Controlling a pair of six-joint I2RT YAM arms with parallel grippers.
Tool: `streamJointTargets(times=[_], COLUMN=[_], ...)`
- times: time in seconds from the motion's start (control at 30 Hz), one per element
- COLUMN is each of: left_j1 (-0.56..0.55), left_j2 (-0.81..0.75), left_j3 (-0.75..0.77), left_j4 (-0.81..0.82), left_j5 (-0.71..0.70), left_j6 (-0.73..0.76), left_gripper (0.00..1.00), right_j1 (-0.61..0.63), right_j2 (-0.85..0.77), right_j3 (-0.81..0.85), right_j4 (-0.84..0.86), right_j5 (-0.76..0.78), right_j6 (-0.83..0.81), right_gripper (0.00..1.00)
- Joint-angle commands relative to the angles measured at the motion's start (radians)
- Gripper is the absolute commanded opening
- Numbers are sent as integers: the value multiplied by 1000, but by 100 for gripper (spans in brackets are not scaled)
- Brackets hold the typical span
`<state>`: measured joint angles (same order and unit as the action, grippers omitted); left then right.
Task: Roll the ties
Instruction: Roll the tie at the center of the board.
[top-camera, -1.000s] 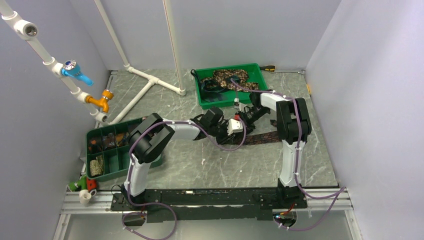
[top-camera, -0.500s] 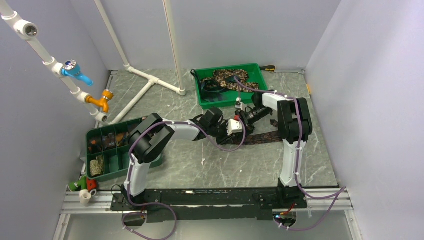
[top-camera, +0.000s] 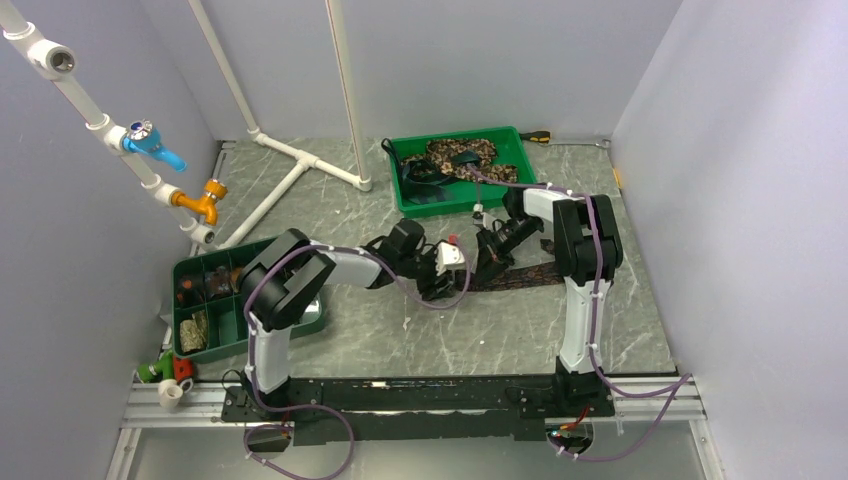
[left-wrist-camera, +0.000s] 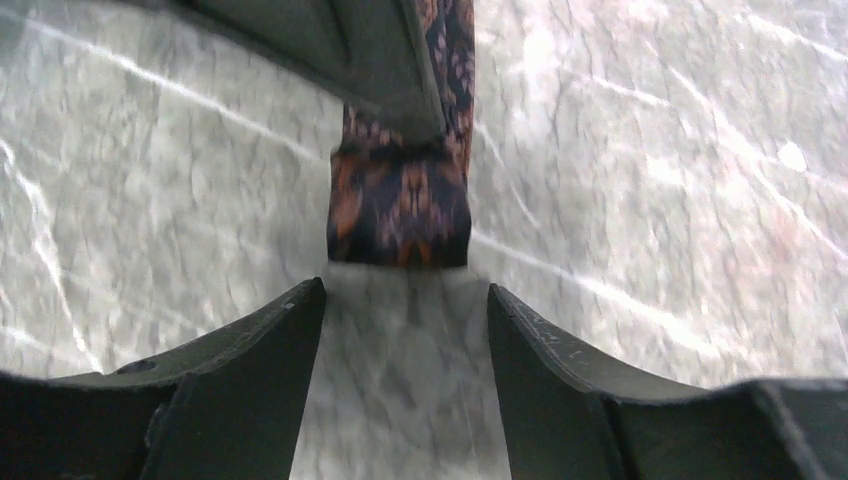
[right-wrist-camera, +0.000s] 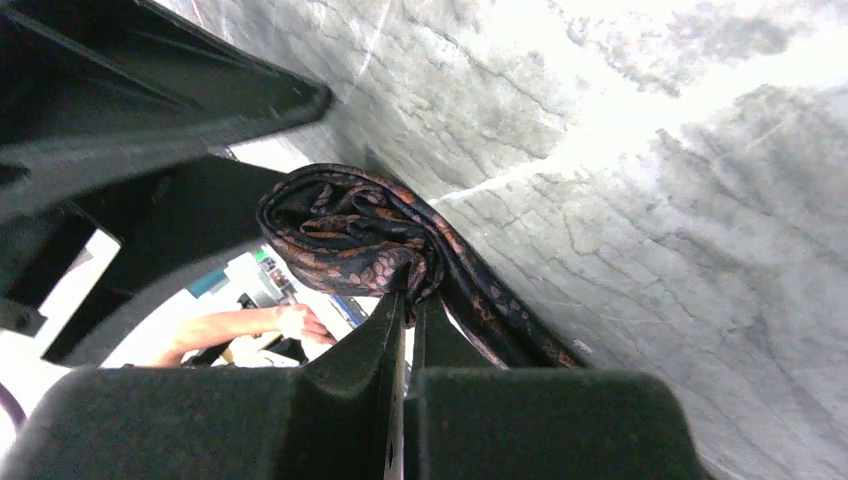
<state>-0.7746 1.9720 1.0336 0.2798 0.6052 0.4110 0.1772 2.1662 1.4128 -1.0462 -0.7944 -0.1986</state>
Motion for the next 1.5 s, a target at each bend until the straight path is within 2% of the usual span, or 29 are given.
streamJointTargets(times=[0.0, 0.17, 0.43, 0.53, 0.67, 0.77, 0.87, 1.1, 1.2, 1.33, 1.47], left_j1=[53, 50, 7, -11, -37, -55, -70, -95, -94, -94, -93], left_j2=[-65, -42, 61, 83, 84, 79, 66, 177, 198, 197, 203], left_j3=[-114, -94, 11, 44, 66, 80, 93, 213, 199, 154, 134], left_j4=[70, 114, 191, 185, 193, 206, 227, 69, 19, -1, 17], left_j5=[49, 91, 93, 107, 137, 151, 142, 34, 19, 49, 63], left_j6=[29, 17, -16, -4, 0, -11, -40, -60, -36, -1, 26], left_gripper=[68, 73, 73, 65, 46, 36, 39, 42, 44, 51, 49], right_j1=[2, 11, 9, 11, 11, 11, 13, 20, 19, 23, 26], right_j2=[51, 50, 58, 66, 77, 92, 95, 81, 76, 73, 72], right_j3=[-20, -31, -46, -35, -22, -5, 6, 7, 3, 9, 10], right_j4=[81, 102, 114, 107, 105, 97, 91, 91, 90, 92, 93], right_j5=[194, 228, 257, 253, 245, 238, 231, 206, 198, 190, 183], right_j6=[-31, -45, -50, -53, -53, -54, -57, -62, -65, -67, -68], right_gripper=[0, 0, 0, 0, 0, 0, 0, 0, 0, 0, 0])
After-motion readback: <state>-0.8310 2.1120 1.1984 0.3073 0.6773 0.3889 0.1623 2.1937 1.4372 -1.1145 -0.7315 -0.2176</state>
